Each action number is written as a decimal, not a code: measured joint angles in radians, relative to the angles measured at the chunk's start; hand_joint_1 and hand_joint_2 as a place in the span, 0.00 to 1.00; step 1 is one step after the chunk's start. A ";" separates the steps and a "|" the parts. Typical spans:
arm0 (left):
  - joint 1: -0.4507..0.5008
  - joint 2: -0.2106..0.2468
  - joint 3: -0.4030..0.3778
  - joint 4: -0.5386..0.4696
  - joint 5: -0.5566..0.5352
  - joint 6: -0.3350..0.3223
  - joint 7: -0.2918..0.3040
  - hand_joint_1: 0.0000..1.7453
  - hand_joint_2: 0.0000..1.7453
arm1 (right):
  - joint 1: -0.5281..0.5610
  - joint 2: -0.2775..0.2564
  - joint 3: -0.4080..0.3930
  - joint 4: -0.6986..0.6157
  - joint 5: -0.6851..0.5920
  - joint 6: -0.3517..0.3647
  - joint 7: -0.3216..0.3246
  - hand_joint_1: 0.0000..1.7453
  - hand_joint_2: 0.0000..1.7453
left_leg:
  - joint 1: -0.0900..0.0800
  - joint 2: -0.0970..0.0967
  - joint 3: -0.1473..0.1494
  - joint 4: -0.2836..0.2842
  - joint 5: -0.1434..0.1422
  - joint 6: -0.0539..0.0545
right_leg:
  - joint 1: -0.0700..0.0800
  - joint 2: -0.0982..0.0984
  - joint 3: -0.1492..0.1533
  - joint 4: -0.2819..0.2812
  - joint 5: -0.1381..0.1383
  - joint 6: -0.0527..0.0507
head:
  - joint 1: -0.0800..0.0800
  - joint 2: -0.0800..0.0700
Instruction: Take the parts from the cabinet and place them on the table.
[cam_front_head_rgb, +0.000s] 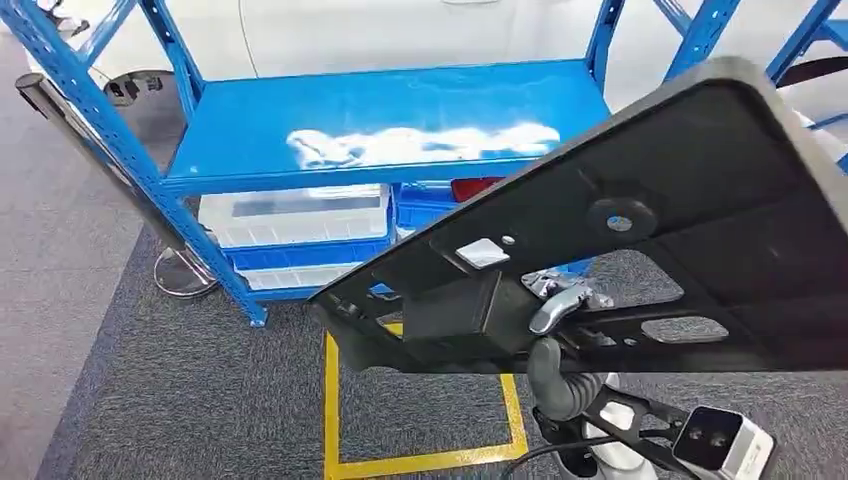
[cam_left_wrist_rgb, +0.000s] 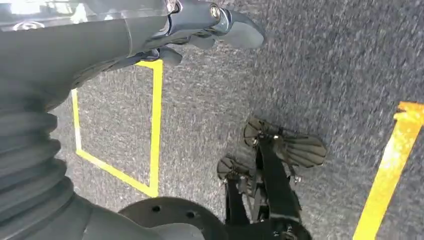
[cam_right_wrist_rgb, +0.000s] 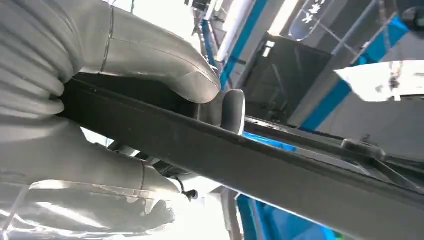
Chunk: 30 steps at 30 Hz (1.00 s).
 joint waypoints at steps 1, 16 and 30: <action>0.000 0.000 0.000 0.000 -0.001 -0.003 -0.001 0.00 1.00 | 0.001 0.000 0.004 -0.004 0.001 -0.002 0.000 1.00 1.00 | 0.001 0.000 -0.030 0.079 -0.049 -0.004 | 0.003 0.000 -0.007 0.000 0.005 -0.002 | 0.000 0.000; -0.008 0.014 0.026 0.000 -0.010 -0.004 -0.035 0.00 1.00 | 0.012 -0.002 0.016 -0.048 -0.019 -0.010 0.000 1.00 1.00 | 0.006 -0.008 0.113 -0.111 0.022 0.044 | 0.003 0.030 -0.127 0.159 -0.050 0.053 | 0.005 0.000; -0.019 0.016 0.037 0.000 -0.053 -0.028 -0.076 0.00 1.00 | -0.006 -0.032 0.036 -0.076 0.050 -0.087 0.000 1.00 1.00 | 0.002 0.044 0.096 -0.052 -0.030 -0.004 | 0.002 -0.013 -0.067 0.013 0.045 0.007 | 0.000 0.000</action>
